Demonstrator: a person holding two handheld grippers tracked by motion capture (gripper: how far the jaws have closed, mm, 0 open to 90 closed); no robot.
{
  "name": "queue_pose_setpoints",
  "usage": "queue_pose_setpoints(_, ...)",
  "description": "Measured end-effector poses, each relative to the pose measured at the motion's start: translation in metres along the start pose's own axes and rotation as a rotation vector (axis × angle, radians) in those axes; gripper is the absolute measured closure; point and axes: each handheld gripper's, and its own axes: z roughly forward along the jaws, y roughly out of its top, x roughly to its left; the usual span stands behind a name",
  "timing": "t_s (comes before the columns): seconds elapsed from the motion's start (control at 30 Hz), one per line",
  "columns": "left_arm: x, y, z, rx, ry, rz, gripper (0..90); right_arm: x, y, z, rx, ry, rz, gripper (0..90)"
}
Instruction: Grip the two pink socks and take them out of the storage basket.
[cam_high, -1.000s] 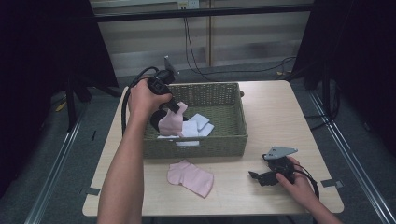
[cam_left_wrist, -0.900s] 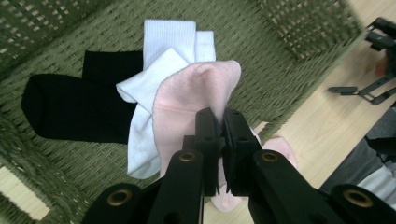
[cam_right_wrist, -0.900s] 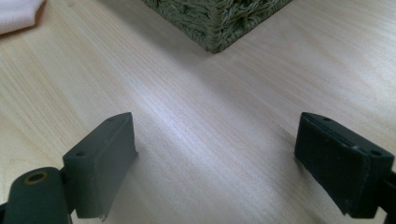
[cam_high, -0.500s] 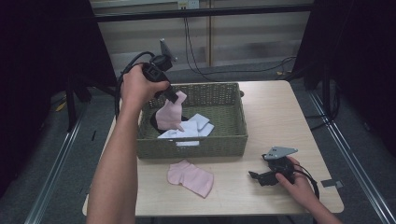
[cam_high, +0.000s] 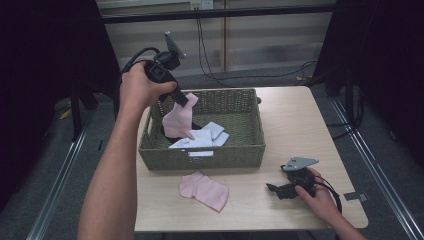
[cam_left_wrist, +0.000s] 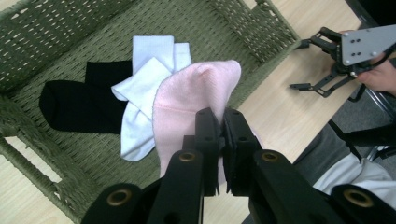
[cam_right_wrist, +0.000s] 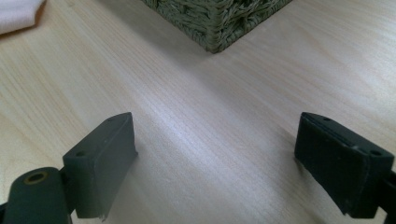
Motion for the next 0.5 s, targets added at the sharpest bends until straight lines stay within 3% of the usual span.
queue_pose_setpoints(0.23, -0.012, -0.008, -0.001, -0.003, -0.014, 0.023, 85.3, 0.0, 0.0, 0.0, -0.001, -0.001, 0.004, 12.1)
queue_pose_setpoints(0.5, -0.022, -0.029, 0.004, -0.011, -0.028, 0.061, 85.0, 0.0, 0.0, 0.0, -0.001, 0.0, 0.003, 12.1)
